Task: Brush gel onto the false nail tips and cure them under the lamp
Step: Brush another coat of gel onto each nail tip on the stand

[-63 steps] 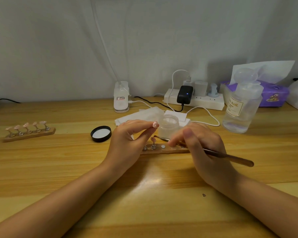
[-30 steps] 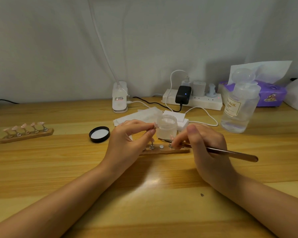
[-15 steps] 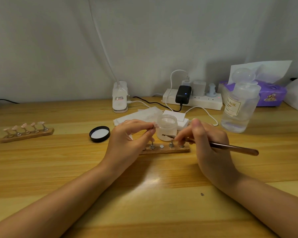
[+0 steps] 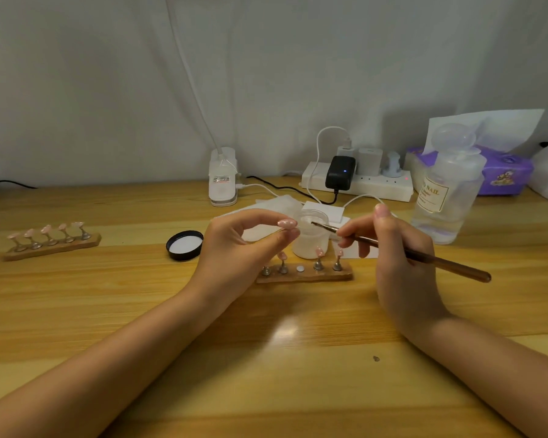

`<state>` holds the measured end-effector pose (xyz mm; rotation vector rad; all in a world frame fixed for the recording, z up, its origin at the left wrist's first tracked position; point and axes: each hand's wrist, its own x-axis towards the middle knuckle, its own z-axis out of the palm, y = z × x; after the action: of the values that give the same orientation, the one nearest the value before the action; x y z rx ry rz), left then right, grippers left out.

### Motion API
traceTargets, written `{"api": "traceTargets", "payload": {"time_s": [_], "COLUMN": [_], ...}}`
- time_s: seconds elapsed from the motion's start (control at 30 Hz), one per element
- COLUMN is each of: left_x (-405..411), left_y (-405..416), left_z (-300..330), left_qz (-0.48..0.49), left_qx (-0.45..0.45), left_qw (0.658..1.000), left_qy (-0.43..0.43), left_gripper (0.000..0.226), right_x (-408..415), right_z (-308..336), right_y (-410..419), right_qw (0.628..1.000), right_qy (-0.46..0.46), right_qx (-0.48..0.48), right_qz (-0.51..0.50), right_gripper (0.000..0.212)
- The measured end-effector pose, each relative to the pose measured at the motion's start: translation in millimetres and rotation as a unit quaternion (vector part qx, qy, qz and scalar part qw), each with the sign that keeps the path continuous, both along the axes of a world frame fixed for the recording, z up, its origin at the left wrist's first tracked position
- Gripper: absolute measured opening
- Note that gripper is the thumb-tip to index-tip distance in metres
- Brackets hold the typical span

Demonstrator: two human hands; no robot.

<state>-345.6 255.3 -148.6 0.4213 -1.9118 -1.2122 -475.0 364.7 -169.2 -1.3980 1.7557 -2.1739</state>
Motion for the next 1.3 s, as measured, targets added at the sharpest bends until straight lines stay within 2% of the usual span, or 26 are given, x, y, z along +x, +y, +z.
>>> {"api": "traceTargets", "payload": {"time_s": [0.17,0.3,0.5,0.7,1.0,1.3], "left_x": [-3.1,-5.8,-6.6,-8.1,-8.5,-6.7], "left_y": [0.9,-0.2,-1.5,-1.5,-2.5,1.2], "left_z": [-2.6,-5.8,-13.2,-17.8,-19.5,-17.2], "left_qz": [0.0,-0.006,-0.005,0.019,0.024,0.021], "left_qx": [-0.035,-0.071,-0.12,-0.119,-0.133,-0.134], "left_qw": [0.997,0.994,0.987,0.984,0.977,0.976], "left_qy": [-0.064,-0.084,-0.106,-0.129,-0.165,-0.172], "left_gripper": [0.011,0.008,0.021,0.032,0.032,0.033], "right_x": [-0.3,-1.5,-0.7,0.9,-0.4,-1.4], "right_z": [3.3,4.1,5.6,7.1,5.0,2.9], "right_y": [-0.1,-0.9,0.0,-0.3,-1.9,-0.5], "right_qw": [0.999,0.999,0.998,0.998,0.998,0.999], "right_qy": [-0.038,-0.047,-0.057,-0.061,-0.054,-0.041], "right_qx": [0.003,0.01,0.016,0.017,0.026,0.028], "right_qz": [-0.013,-0.019,-0.019,-0.02,-0.019,-0.016], "right_gripper": [0.04,0.042,0.044,0.043,0.036,0.038]}}
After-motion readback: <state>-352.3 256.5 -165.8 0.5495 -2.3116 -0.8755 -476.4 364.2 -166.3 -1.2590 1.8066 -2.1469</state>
